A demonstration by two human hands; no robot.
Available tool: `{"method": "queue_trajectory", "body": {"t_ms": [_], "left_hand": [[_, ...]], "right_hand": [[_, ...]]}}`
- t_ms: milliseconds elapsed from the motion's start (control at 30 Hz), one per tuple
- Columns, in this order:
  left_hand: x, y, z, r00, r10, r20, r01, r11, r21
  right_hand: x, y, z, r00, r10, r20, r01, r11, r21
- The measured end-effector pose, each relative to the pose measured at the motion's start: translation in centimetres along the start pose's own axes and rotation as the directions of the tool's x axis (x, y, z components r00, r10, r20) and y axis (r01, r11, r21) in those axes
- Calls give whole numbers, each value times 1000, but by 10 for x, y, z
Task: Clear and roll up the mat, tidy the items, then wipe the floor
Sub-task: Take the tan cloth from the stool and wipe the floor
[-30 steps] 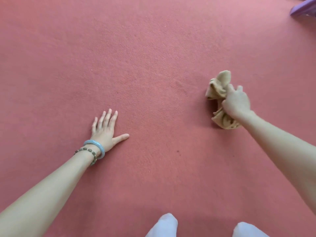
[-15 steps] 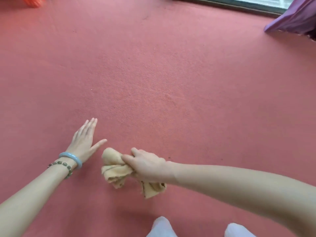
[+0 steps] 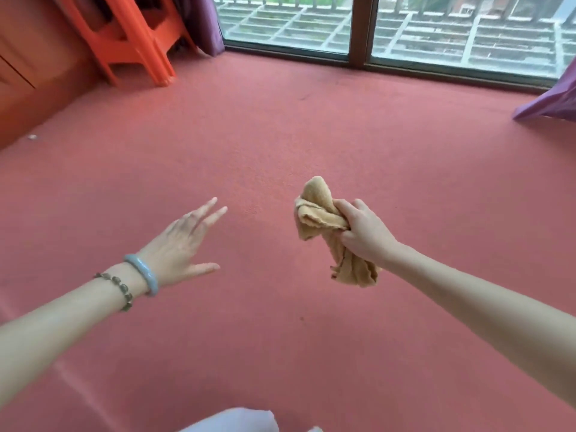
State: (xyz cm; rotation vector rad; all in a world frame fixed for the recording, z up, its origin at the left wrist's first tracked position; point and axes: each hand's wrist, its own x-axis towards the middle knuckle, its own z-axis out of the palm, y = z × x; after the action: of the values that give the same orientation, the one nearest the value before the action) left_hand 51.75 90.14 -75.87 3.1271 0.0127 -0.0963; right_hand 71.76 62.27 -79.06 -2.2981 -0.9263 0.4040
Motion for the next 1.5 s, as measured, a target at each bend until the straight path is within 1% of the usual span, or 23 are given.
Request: {"method": "queue_trajectory", "body": {"t_ms": [100, 233, 367, 467, 533, 667, 700, 767, 833, 933, 1067, 1200, 1300, 1367, 1433, 1500], "left_hand": [[-13, -17, -42, 996, 6, 88, -19, 987, 157], [1, -36, -74, 984, -39, 176, -4, 971, 238], [32, -41, -53, 982, -12, 189, -20, 986, 165], [53, -55, -17, 982, 40, 183, -61, 992, 113], [56, -77, 11, 978, 80, 192, -95, 993, 68], [55, -143, 59, 970, 164, 179, -168, 986, 5], [50, -170, 69, 969, 171, 177, -171, 985, -18], [44, -197, 80, 968, 182, 172, -179, 983, -32], [37, -239, 88, 965, 203, 164, -196, 979, -53], [42, -299, 98, 949, 248, 194, -242, 969, -59], [71, -356, 114, 927, 292, 237, -276, 956, -98], [90, -378, 142, 904, 353, 243, -328, 934, -139], [92, -387, 158, 855, 442, 271, -416, 897, -150], [88, -391, 165, 829, 501, 249, -478, 865, -153], [84, -397, 171, 825, 525, 210, -501, 851, -156], [80, -403, 176, 841, 503, 199, -479, 864, -159]], "right_hand": [[0, -4, -17, 1000, -2, -4, 2, 1000, 24], [2, -13, -41, 999, -8, -45, 10, 999, 49], [1, -16, -46, 996, 36, -82, -33, 999, 43], [1, -13, -29, 989, 112, -95, -113, 994, 1], [6, -15, -13, 979, 180, -91, -183, 983, -17], [26, -36, 22, 958, 285, -43, -287, 956, -55], [40, -47, 36, 952, 305, -29, -306, 949, -77], [54, -59, 43, 941, 337, -29, -338, 934, -115], [78, -74, 61, 926, 372, -68, -378, 916, -136], [111, -99, 85, 896, 419, -146, -438, 888, -136], [138, -117, 110, 855, 487, -180, -513, 845, -151], [144, -124, 117, 791, 571, -220, -608, 774, -177], [140, -128, 116, 740, 626, -244, -670, 718, -190], [139, -127, 118, 718, 651, -245, -695, 691, -201], [141, -123, 126, 711, 663, -235, -703, 685, -192], [140, -120, 142, 738, 643, -205, -675, 709, -205]]}}
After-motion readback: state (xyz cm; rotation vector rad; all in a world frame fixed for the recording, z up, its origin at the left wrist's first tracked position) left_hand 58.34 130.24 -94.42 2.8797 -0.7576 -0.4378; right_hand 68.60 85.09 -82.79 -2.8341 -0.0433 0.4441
